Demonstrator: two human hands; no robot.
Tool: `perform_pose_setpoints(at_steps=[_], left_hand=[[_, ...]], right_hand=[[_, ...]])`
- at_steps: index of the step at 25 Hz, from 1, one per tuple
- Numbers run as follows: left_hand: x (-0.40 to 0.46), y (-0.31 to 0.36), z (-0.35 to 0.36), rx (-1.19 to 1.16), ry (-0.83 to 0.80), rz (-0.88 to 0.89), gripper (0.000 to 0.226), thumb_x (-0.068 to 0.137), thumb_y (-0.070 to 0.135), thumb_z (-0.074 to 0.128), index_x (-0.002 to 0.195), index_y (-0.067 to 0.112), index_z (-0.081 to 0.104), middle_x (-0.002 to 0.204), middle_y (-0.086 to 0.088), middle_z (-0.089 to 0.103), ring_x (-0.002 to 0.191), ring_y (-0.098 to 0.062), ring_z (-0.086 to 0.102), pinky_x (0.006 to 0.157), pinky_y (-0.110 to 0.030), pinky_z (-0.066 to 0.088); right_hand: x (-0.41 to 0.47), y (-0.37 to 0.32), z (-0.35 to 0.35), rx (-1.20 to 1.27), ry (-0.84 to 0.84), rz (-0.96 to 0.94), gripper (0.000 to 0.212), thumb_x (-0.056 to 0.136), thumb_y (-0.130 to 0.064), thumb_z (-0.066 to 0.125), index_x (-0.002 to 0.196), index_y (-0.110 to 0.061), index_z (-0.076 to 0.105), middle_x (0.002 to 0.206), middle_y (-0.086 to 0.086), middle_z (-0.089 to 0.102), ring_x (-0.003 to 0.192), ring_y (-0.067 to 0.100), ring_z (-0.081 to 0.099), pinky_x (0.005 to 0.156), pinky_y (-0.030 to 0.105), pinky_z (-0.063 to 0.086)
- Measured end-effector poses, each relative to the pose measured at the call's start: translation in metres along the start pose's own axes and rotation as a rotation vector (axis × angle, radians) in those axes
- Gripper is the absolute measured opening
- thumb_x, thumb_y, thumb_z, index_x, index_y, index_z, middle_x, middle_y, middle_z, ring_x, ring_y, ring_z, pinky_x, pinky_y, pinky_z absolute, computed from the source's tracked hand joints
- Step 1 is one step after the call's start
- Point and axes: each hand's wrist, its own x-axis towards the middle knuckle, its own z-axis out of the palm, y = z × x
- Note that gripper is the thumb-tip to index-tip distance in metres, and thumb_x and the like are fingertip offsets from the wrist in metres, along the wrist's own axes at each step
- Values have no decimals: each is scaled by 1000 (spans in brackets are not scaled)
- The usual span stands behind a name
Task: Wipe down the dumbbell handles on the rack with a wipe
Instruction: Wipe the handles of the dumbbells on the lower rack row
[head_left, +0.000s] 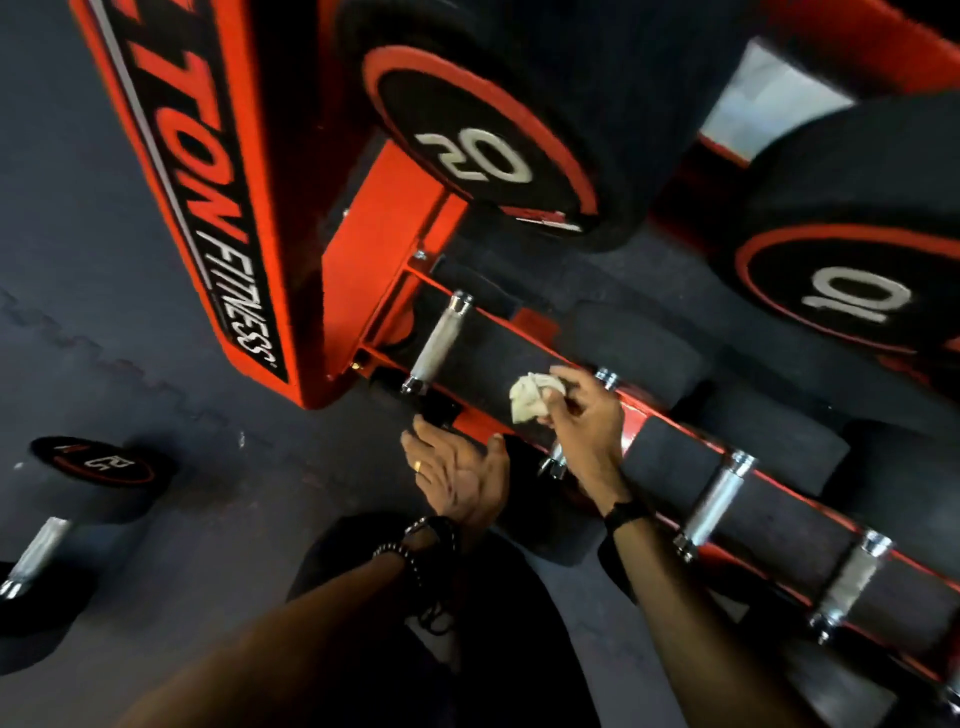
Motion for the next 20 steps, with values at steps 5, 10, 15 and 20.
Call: perform_pose_setpoints(at_steps=[5, 10, 15, 20], left_hand=[[-16, -5, 35, 89, -146, 59, 45, 102, 42, 41, 126, 7, 55, 134, -19, 55, 126, -39, 47, 103, -45, 35], [-28, 12, 36, -19, 33, -91, 42, 103, 39, 42, 130, 15, 63, 132, -19, 59, 123, -38, 51, 99, -40, 36], [-23, 7, 36, -31, -5, -57, 42, 100, 40, 43, 119, 12, 68, 123, -22, 64, 115, -41, 54, 95, -43, 39], [-22, 4, 36, 17, -54, 14, 36, 98, 37, 44, 109, 11, 67, 117, -20, 66, 111, -41, 57, 92, -45, 44]], right_hand=[[-29, 37, -49, -145, -143, 180, 15, 82, -5, 69, 76, -17, 74, 77, -3, 74, 73, 9, 65, 70, 25, 49], [-43, 47, -43, -295, 1, 272, 8, 77, -6, 64, 76, -6, 72, 81, 11, 73, 74, 21, 65, 65, 23, 46], [-39, 30, -37, -162, 89, 399, 16, 82, -4, 64, 96, 1, 68, 88, 6, 66, 83, 17, 59, 71, 16, 39], [-33, 12, -17, 237, 22, 613, 33, 75, -40, 69, 81, -12, 54, 78, 7, 59, 76, 23, 58, 68, 36, 49]])
